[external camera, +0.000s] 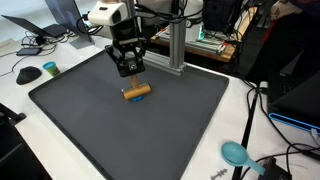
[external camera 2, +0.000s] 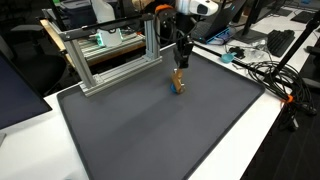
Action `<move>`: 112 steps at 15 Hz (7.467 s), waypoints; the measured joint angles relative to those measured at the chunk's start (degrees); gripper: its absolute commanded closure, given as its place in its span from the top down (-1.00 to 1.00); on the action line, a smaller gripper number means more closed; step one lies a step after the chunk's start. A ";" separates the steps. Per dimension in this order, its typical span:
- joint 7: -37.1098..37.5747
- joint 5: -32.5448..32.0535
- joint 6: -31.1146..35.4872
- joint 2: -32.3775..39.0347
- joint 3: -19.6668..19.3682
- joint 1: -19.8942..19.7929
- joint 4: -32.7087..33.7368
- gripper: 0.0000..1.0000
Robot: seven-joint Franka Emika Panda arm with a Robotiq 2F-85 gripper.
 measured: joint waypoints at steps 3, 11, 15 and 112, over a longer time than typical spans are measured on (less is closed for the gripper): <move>0.02 -0.05 -0.48 0.44 0.02 0.02 0.63 -0.57; 0.08 -0.94 -2.27 1.71 0.08 0.46 2.52 -0.57; 0.12 -1.59 -3.48 2.43 0.08 0.65 3.71 -0.57; -5.68 -2.48 -7.05 4.66 1.42 0.43 7.02 -0.57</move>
